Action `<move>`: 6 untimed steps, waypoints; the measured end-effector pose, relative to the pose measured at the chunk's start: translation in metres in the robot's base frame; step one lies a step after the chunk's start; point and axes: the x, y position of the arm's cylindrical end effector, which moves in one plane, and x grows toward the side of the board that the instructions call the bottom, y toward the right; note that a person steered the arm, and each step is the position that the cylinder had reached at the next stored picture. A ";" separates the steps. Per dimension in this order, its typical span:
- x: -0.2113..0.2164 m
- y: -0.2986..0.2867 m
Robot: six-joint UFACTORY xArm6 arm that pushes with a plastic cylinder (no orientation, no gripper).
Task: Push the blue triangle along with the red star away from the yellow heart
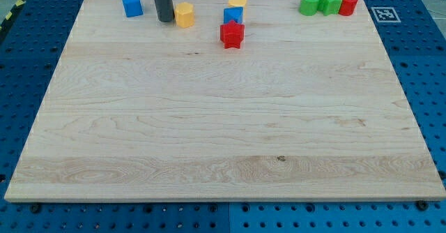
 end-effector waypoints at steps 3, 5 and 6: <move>-0.002 0.027; -0.058 0.061; -0.066 0.105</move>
